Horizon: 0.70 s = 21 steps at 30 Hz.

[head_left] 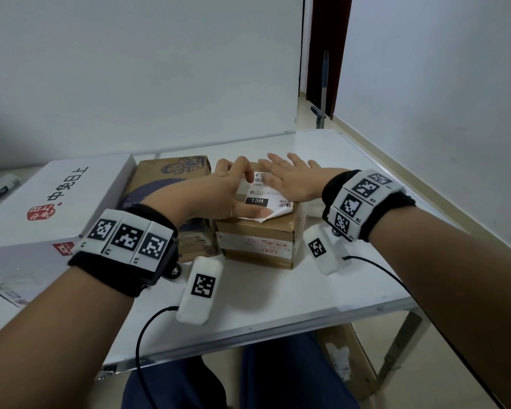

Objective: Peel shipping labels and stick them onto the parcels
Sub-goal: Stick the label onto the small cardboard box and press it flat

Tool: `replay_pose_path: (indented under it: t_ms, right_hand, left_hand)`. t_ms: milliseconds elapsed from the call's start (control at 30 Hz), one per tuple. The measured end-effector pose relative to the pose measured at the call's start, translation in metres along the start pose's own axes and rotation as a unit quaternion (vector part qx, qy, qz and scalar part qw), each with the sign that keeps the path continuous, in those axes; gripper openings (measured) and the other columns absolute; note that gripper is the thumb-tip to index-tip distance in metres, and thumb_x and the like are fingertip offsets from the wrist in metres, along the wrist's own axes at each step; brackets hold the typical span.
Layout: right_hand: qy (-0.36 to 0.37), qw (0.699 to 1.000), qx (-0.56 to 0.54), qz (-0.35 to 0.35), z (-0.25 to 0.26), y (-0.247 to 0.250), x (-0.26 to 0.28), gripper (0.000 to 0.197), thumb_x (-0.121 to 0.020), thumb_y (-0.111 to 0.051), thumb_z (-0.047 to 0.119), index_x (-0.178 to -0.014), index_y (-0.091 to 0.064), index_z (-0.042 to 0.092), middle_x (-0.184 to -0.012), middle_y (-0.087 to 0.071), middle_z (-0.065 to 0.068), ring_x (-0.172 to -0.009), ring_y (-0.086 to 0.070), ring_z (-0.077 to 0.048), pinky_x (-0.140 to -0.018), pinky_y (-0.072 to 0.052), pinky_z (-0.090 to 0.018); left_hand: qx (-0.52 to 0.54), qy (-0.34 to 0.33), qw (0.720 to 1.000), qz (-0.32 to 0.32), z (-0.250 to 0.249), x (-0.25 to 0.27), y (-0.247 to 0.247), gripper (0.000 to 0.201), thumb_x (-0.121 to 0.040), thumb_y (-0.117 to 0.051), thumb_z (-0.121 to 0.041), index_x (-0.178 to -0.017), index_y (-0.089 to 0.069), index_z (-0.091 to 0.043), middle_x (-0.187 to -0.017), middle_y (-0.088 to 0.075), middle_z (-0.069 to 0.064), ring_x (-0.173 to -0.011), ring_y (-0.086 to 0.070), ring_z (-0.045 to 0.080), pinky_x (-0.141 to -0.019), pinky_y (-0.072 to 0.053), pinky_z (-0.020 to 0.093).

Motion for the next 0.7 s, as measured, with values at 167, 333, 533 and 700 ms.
replay_pose_path:
  t_ms: [167, 333, 533, 700]
  right_hand:
    - [-0.03, 0.999, -0.015, -0.005, -0.009, 0.001, -0.004, 0.056, -0.103, -0.013, 0.046, -0.153, 0.005, 0.031, -0.162, 0.013, 0.009, -0.149, 0.012, -0.025, -0.119, 0.003, -0.053]
    - [-0.055, 0.998, -0.022, 0.008, -0.015, 0.004, -0.004, 0.054, -0.104, -0.013, 0.042, -0.153, 0.004, 0.03, -0.161, 0.015, 0.007, -0.149, 0.014, -0.027, -0.118, 0.001, -0.056]
    - [-0.054, 0.997, -0.051, 0.009, -0.032, 0.002, -0.007, 0.049, -0.105, -0.009, 0.03, -0.154, -0.008, 0.027, -0.161, 0.012, 0.002, -0.148, 0.016, -0.028, -0.12, 0.004, -0.053]
    - [-0.048, 0.999, -0.023, 0.004, -0.039, 0.003, 0.0, 0.05, -0.104, -0.014, 0.014, -0.154, -0.012, 0.016, -0.162, 0.01, -0.007, -0.148, 0.014, -0.031, -0.121, 0.003, -0.05]
  left_hand:
    - [-0.005, 0.0, 1.0, 0.005, 0.0, 0.0, -0.001, 0.061, -0.075, -0.065, -0.062, -0.116, -0.033, -0.03, -0.124, -0.035, 0.001, -0.103, -0.049, 0.025, -0.086, -0.042, 0.035]
    - [0.0, 0.008, 1.0, 0.008, 0.001, 0.0, -0.001, 0.062, -0.073, -0.065, -0.064, -0.116, -0.033, -0.03, -0.124, -0.035, 0.0, -0.102, -0.05, 0.024, -0.084, -0.042, 0.035]
    - [-0.004, 0.022, 0.999, 0.026, 0.0, 0.003, 0.001, 0.064, -0.073, -0.063, -0.067, -0.118, -0.033, -0.033, -0.127, -0.036, 0.0, -0.105, -0.05, 0.025, -0.084, -0.041, 0.036]
    - [-0.003, 0.026, 0.999, 0.03, 0.001, 0.002, 0.001, 0.065, -0.072, -0.063, -0.067, -0.119, -0.033, -0.034, -0.129, -0.036, 0.0, -0.105, -0.05, 0.025, -0.085, -0.043, 0.037]
Point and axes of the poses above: each hand's wrist, its own x-axis away from the middle knuckle, its own y-axis out of the back of the hand, z = x × y, the point moved 7 cm from there along -x, towards the middle knuckle
